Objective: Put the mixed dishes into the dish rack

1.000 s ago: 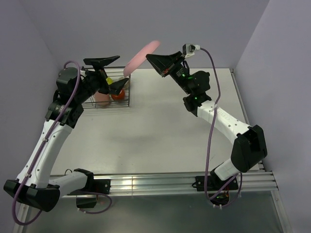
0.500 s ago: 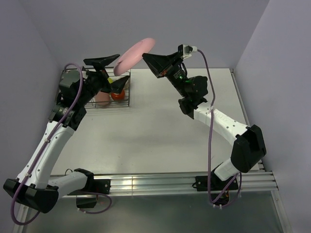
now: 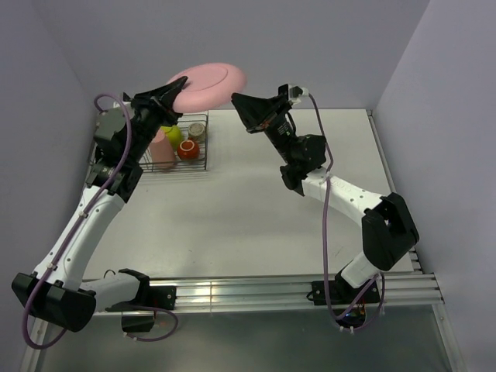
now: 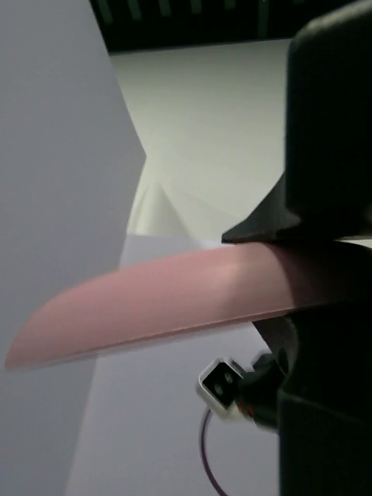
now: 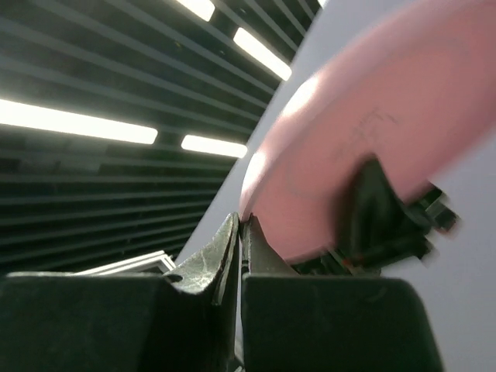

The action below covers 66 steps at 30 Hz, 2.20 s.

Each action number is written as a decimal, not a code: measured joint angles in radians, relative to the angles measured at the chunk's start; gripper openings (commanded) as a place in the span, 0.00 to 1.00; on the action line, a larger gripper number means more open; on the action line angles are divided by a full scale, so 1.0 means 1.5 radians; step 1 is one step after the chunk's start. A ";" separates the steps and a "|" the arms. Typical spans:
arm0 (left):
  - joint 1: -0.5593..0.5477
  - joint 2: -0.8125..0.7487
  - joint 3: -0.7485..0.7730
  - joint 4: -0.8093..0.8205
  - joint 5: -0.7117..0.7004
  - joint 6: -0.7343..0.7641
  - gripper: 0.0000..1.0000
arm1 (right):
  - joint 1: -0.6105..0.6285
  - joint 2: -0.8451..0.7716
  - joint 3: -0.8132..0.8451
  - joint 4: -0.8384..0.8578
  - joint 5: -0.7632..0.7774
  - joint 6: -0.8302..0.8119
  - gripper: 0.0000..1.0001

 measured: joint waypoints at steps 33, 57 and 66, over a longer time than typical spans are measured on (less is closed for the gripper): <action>0.612 0.273 0.469 -0.661 0.150 0.386 0.00 | -0.048 -0.536 0.006 -1.223 0.064 -0.642 1.00; 0.462 0.346 0.357 -0.673 0.026 0.432 0.00 | -0.048 -0.606 -0.051 -1.274 0.130 -0.656 1.00; 0.441 0.372 0.356 -0.637 -0.003 0.424 0.00 | -0.048 -0.612 -0.051 -1.293 0.148 -0.661 1.00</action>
